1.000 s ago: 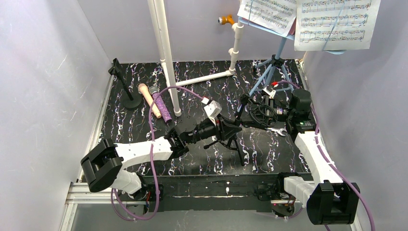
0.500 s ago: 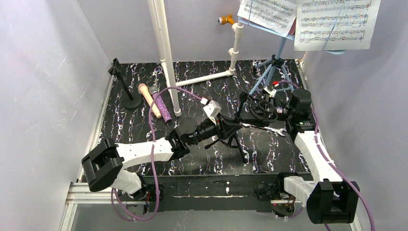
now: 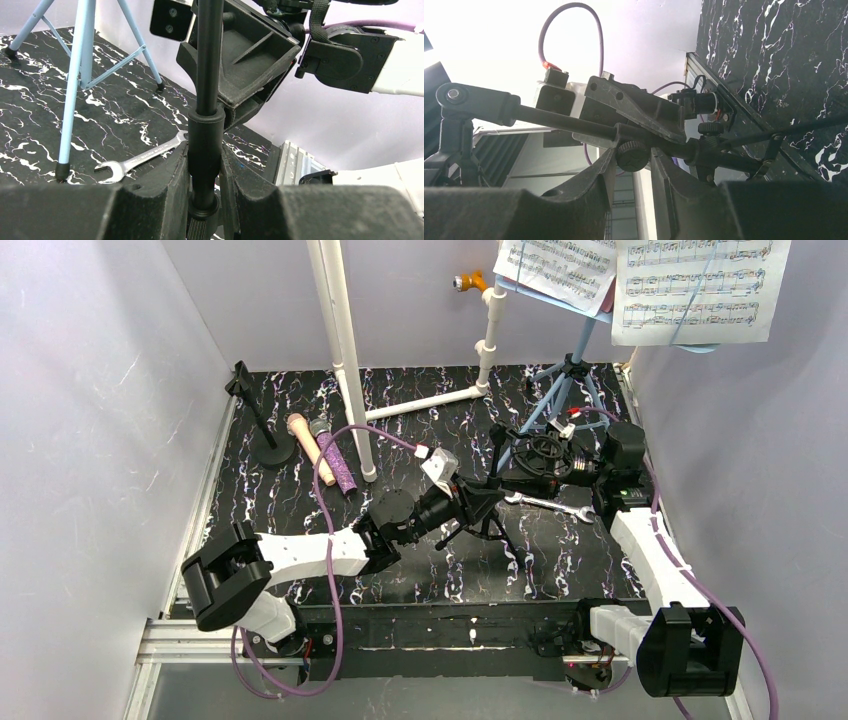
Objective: Pack up the instrument practice props
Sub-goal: Unscrew the knob on the microphone stand.
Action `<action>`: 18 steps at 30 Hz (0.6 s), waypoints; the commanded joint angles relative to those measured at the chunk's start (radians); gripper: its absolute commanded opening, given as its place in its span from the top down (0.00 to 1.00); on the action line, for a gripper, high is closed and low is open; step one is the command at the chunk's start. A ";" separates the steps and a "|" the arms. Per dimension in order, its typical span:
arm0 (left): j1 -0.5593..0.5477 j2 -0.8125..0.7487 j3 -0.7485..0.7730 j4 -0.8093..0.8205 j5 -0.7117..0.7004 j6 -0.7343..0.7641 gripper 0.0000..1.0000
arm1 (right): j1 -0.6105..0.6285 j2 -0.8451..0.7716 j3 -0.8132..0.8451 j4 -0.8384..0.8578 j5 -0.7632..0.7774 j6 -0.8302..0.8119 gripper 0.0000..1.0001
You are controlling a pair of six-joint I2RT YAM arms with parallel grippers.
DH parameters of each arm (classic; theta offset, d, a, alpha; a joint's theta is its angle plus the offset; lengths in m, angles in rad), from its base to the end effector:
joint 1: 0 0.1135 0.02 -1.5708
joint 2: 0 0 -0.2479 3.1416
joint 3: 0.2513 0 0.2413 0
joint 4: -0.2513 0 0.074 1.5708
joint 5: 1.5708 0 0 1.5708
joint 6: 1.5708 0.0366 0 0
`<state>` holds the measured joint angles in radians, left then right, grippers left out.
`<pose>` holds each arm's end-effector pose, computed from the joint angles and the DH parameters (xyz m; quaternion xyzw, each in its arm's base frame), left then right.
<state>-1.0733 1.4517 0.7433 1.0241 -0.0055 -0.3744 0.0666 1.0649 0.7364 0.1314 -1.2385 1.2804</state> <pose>0.1492 -0.2743 0.2875 0.1989 0.5524 -0.5349 0.6076 0.2219 0.0495 0.2949 0.0568 0.7271 0.6729 0.1237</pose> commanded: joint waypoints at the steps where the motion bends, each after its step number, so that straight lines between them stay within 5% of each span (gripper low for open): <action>1: -0.011 -0.013 0.021 0.165 -0.038 -0.009 1.00 | 0.004 0.003 0.013 0.040 0.006 0.010 0.60; 18: -0.011 0.006 0.008 0.204 -0.031 -0.050 1.00 | 0.004 0.014 0.003 0.075 0.018 0.033 0.58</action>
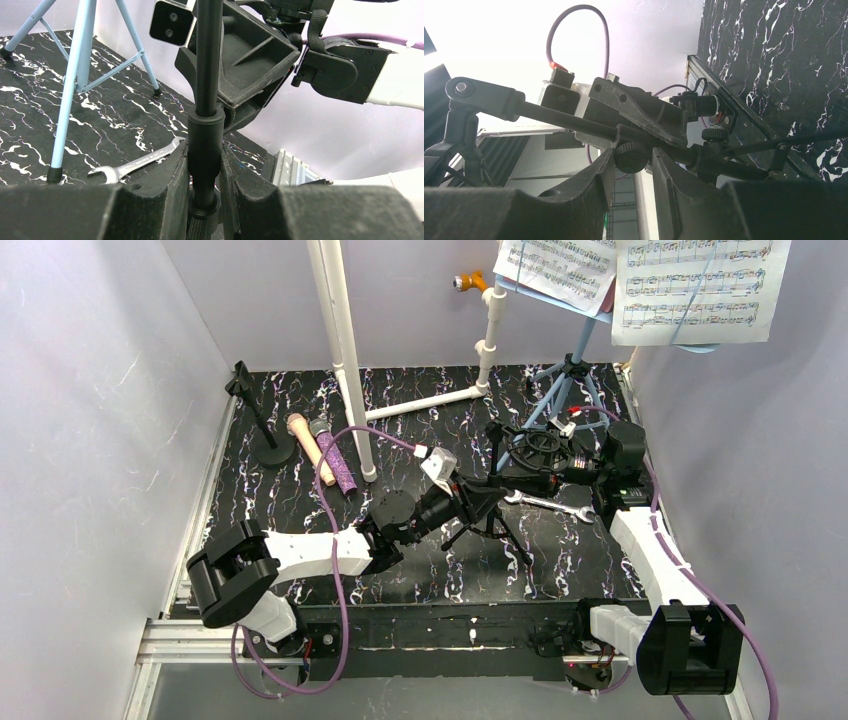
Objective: Pack up the instrument practice props
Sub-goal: Unscrew the knob on the microphone stand.
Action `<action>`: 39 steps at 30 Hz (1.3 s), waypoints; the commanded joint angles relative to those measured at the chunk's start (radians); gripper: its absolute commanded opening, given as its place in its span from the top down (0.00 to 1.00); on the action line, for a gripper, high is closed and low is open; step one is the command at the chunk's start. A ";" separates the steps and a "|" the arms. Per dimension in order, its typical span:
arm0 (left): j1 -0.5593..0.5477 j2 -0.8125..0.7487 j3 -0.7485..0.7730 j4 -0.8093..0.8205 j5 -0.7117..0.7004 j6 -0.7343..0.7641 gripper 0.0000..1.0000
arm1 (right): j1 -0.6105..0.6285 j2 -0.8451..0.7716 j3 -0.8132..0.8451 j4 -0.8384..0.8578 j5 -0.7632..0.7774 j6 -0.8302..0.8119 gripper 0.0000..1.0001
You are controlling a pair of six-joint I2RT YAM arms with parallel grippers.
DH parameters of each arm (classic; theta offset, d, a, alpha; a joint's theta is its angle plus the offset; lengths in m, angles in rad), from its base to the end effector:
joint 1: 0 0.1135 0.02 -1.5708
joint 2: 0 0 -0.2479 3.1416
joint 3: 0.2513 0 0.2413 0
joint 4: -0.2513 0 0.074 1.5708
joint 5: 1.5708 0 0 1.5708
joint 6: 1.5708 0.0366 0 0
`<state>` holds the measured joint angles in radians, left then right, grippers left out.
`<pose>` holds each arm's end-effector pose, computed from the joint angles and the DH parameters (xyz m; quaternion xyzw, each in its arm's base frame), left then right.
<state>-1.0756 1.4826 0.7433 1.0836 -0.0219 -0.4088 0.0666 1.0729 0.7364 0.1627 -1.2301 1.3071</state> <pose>0.1506 -0.2771 0.2846 0.1799 0.5467 -0.5481 0.6069 0.2242 0.0495 0.2959 0.0616 0.7246 0.6747 0.1259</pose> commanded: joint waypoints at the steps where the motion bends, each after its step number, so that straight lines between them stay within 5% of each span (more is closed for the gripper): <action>1: -0.009 -0.024 0.006 0.146 -0.015 -0.017 1.00 | 0.004 0.007 0.001 0.046 0.012 0.010 0.58; 8: -0.009 -0.017 0.004 0.156 -0.015 -0.025 1.00 | 0.004 0.002 -0.014 0.075 0.015 0.019 0.61; 17: -0.011 -0.012 0.002 0.164 -0.020 -0.059 1.00 | 0.002 -0.015 -0.027 0.155 0.019 0.017 0.97; 23: -0.010 -0.023 0.014 0.147 -0.047 -0.183 1.00 | 0.002 -0.035 -0.051 0.265 0.034 0.006 0.99; 29: -0.010 -0.075 0.023 0.070 -0.064 -0.307 1.00 | 0.002 -0.041 0.055 0.020 0.035 -0.328 0.99; 39: 0.056 -0.128 0.065 -0.082 0.068 -0.563 1.00 | 0.007 -0.079 0.093 -0.160 0.039 -0.792 0.99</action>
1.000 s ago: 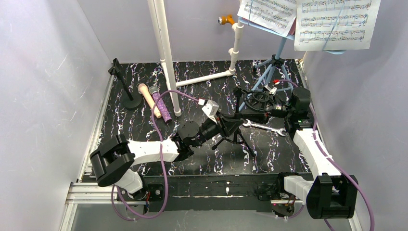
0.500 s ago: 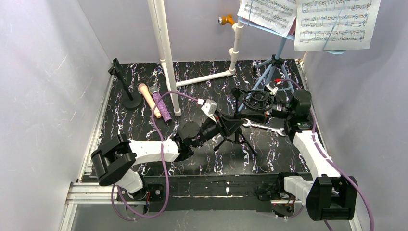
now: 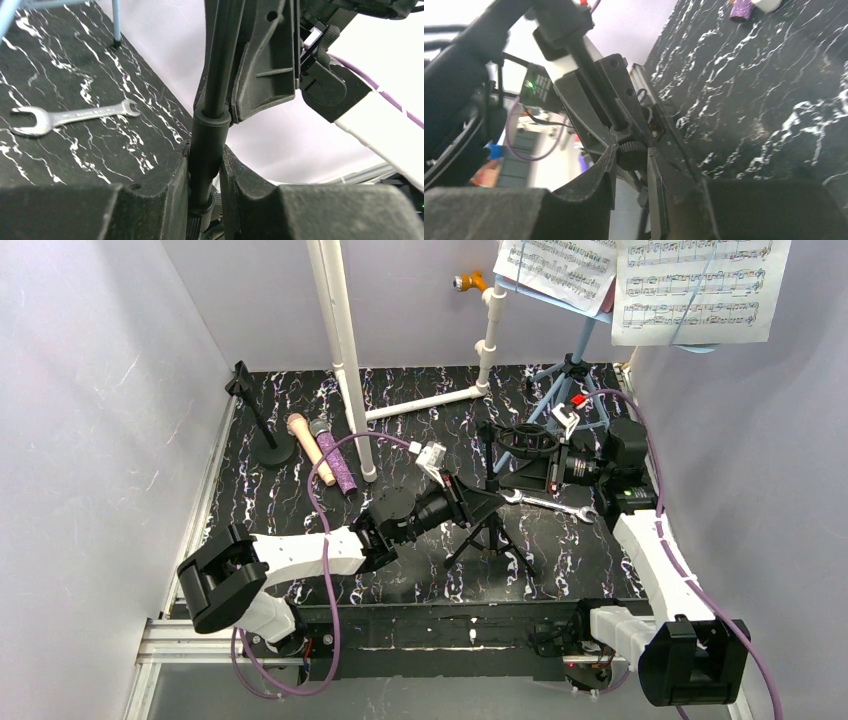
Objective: Pack up the instrument practice props
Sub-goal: Unscrew the knob on the microphone stand.
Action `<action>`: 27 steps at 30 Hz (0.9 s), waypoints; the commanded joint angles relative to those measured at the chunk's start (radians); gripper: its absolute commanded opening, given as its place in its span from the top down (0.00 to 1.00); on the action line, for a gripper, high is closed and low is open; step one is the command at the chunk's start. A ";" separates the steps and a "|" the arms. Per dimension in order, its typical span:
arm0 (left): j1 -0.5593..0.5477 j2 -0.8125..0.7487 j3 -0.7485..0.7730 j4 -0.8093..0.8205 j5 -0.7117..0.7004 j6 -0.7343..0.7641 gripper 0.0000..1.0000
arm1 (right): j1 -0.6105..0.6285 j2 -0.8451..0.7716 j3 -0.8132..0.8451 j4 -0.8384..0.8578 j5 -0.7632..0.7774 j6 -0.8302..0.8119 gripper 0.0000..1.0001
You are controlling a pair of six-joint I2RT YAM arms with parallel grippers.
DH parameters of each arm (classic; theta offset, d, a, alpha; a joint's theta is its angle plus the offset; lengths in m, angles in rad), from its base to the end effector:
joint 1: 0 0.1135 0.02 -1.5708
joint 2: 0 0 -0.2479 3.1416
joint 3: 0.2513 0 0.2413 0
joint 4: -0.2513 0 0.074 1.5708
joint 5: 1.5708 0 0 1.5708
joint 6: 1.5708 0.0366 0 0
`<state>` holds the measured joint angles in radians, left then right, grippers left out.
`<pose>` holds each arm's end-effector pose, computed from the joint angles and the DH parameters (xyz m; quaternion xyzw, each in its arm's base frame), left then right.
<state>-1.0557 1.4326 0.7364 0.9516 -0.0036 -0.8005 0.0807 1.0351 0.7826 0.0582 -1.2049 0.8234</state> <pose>0.1532 -0.2703 0.2831 0.0764 0.6065 -0.6328 0.4752 0.2167 0.0518 0.3096 -0.1045 0.7236 0.6223 0.2796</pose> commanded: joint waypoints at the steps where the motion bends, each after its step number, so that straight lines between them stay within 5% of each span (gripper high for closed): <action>1: 0.042 -0.074 0.077 0.050 0.067 -0.197 1.00 | -0.006 -0.054 0.045 -0.057 0.013 -0.349 0.99; 8: 0.049 -0.037 0.099 0.102 0.113 -0.300 1.00 | -0.006 -0.118 -0.050 0.116 0.031 -0.350 0.99; 18: 0.057 0.020 0.111 0.216 0.136 -0.416 1.00 | -0.016 -0.175 -0.245 0.814 0.011 -0.167 0.99; 27: 0.101 0.008 0.080 0.213 0.215 -0.414 1.00 | -0.045 -0.218 -0.344 1.083 -0.079 -0.243 0.99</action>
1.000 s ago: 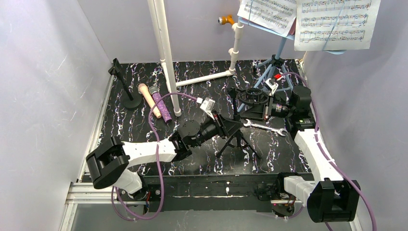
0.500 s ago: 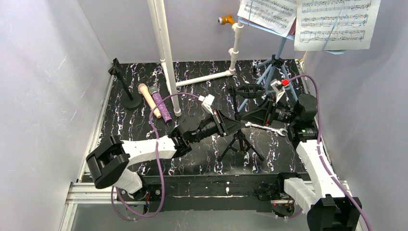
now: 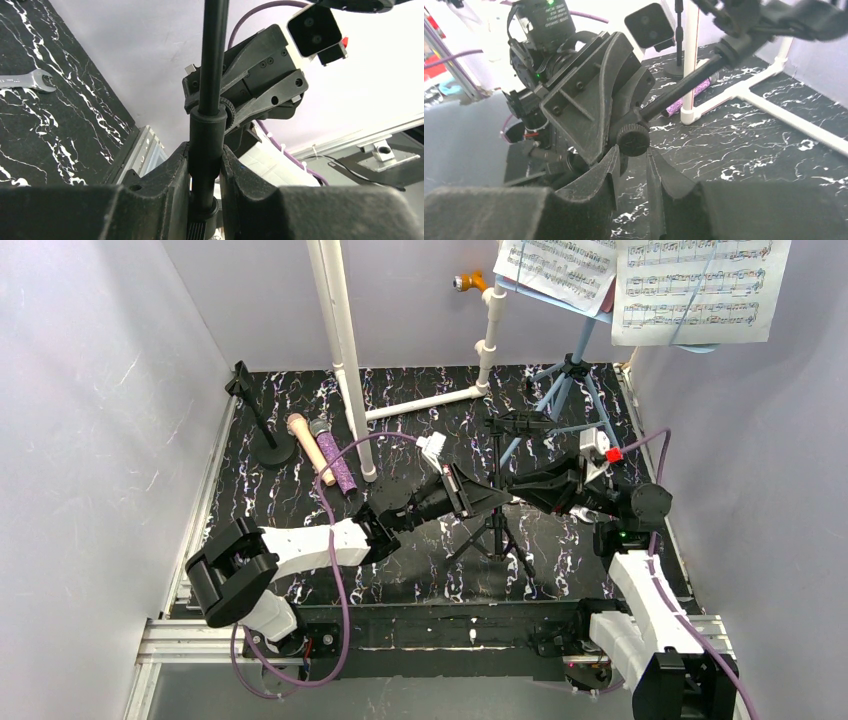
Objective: Pack up the instrument practice props
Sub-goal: Unscrew the knob on the microphone stand.
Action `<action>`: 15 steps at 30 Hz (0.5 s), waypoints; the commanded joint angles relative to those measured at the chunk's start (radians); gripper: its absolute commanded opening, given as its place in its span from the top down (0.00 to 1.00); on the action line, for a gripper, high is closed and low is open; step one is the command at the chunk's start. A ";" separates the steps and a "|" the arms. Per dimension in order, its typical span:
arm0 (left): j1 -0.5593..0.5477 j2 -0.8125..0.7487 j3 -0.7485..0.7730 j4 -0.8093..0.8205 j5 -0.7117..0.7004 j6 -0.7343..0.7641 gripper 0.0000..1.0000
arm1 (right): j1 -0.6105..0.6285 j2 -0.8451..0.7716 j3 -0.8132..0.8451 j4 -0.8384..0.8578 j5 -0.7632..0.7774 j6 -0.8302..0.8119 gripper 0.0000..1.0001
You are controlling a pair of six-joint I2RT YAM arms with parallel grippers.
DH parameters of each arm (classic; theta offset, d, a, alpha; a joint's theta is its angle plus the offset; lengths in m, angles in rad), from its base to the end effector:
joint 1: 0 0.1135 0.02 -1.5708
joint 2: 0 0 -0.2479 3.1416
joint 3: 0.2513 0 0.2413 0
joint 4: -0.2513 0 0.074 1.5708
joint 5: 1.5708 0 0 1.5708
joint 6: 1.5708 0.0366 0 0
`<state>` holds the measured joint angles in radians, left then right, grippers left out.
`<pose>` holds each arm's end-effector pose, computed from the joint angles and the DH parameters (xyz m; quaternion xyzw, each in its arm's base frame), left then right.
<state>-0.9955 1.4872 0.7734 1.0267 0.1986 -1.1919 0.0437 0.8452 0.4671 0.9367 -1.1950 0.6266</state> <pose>0.1679 -0.2722 0.2867 0.0224 0.5904 -0.7416 0.3177 0.1674 0.0414 0.3148 -0.3561 0.5253 0.4954 0.5932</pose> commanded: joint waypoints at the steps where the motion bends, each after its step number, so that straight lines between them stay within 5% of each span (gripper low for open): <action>1: 0.045 -0.049 0.041 0.137 0.026 -0.001 1.00 | -0.011 -0.029 -0.014 0.127 -0.081 -0.074 0.99; 2: 0.048 -0.055 0.039 0.134 0.040 0.025 1.00 | -0.012 -0.032 0.012 0.008 -0.070 -0.128 0.93; 5: 0.052 -0.085 0.030 0.116 0.078 0.154 1.00 | -0.013 -0.031 0.167 -0.611 0.023 -0.370 0.49; 7: 0.052 -0.113 0.021 0.095 0.090 0.255 1.00 | -0.015 -0.012 0.247 -0.880 0.048 -0.400 0.31; 10: 0.052 -0.151 0.005 0.074 0.088 0.369 1.00 | -0.014 0.012 0.304 -1.018 0.001 -0.304 0.25; 15: 0.052 -0.149 0.032 0.051 0.125 0.455 1.00 | -0.022 0.010 0.198 -0.714 0.035 0.302 0.13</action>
<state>-0.9424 1.3891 0.7731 1.0183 0.2852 -0.8600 0.0319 0.8543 0.7181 0.1516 -1.1831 0.5041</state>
